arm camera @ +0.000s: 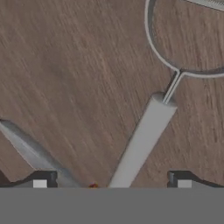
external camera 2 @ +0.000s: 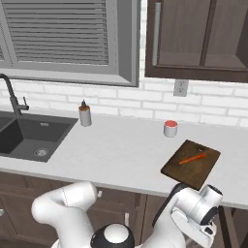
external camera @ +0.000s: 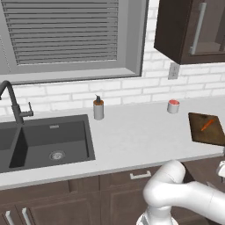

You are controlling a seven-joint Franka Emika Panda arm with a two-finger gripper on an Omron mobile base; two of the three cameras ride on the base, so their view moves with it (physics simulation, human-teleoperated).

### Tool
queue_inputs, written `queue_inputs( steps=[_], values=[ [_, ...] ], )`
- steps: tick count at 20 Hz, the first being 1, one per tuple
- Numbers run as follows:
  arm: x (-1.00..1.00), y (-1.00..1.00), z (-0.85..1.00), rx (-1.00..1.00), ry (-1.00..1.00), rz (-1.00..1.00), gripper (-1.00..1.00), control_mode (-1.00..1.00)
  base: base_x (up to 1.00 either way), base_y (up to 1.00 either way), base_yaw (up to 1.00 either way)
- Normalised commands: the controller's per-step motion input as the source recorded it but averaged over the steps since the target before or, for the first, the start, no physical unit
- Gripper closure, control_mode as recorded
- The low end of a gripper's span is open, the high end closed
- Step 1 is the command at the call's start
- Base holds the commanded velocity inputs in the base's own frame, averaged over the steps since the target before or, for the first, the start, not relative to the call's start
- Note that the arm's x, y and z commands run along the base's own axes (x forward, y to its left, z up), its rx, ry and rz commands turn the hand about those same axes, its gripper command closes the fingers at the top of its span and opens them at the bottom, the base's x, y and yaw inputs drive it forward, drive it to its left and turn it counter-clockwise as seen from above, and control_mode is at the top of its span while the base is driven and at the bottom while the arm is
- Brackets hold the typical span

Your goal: Place the appropriate cutting tool for cutting the carrot skin on the cutting board.

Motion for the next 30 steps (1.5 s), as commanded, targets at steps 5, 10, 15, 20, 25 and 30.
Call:
queue_inputs(
  steps=[5,10,15,20,25,30],
  values=[
    [0.09,-0.02,-0.46,-0.01,0.04,-0.02,-1.0,-1.0,0.0,0.0,0.0],
    [0.0,0.04,-0.65,0.0,0.03,-0.02,-1.0,-1.0,0.0,0.0,0.0],
    [-0.01,0.22,-0.63,-0.02,0.04,-0.03,1.0,-1.0,0.0,0.0,0.0],
    [-0.17,0.21,-0.49,0.0,0.1,0.0,1.0,-1.0,0.0,0.0,0.0],
    [-0.26,0.2,-0.02,0.0,0.08,0.0,1.0,-1.0,0.0,0.0,0.0],
    [-0.67,0.0,0.89,0.0,-0.03,0.0,1.0,-1.0,0.0,0.0,0.0]
  ],
)
